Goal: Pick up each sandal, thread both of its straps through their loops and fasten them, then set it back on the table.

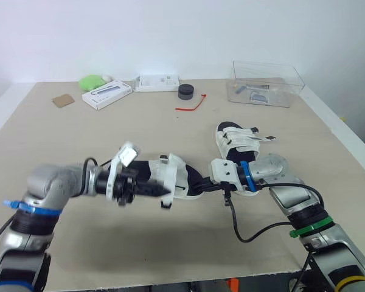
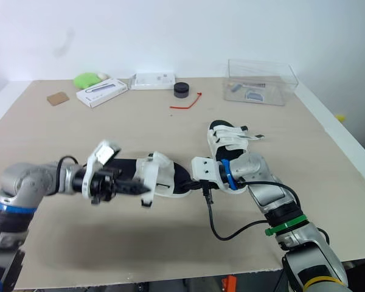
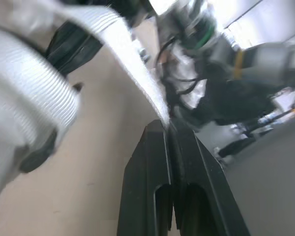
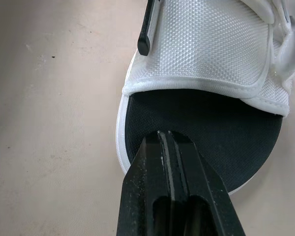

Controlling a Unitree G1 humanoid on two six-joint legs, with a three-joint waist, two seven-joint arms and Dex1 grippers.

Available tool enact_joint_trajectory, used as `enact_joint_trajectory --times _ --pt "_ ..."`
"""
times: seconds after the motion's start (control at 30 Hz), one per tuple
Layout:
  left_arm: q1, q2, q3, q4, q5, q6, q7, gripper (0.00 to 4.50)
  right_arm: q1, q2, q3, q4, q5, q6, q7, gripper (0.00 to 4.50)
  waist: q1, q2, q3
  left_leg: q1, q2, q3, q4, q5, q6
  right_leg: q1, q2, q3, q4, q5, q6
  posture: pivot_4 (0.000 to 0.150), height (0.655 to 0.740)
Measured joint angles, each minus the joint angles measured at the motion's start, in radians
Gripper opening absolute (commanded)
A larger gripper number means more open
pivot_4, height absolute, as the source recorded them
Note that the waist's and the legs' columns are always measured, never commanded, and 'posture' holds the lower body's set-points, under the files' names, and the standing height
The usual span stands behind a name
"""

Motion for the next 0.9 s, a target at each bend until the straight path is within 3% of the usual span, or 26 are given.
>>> enact_joint_trajectory --times 0.23,0.47,0.9 --pt "-0.096 -0.062 -0.069 0.156 0.120 -0.079 0.026 0.08 -0.003 0.001 0.003 0.001 0.001 -0.001 0.003 0.00 -0.005 0.001 0.000 -0.001 -0.002 0.000 0.000 -0.001 -0.001 0.000 -0.001 0.002 0.000 -0.001 0.001 0.150 0.7400" --pt "-0.179 -0.098 -0.186 0.268 0.247 -0.159 -0.069 0.08 0.000 0.001 0.001 -0.008 0.001 0.005 -0.003 0.00 -0.007 0.001 0.000 -0.001 -0.002 0.000 0.000 -0.001 -0.001 -0.001 -0.001 0.002 0.000 -0.001 0.001 0.150 0.7400" --pt "-0.187 -0.116 -0.222 0.284 0.279 -0.081 -0.122 0.08 0.021 -0.004 -0.006 -0.036 0.001 0.020 -0.017 0.00 -0.008 0.001 0.000 -0.002 -0.002 0.000 0.000 -0.001 -0.001 -0.001 -0.001 0.002 0.000 -0.001 0.002 0.150 0.7400"
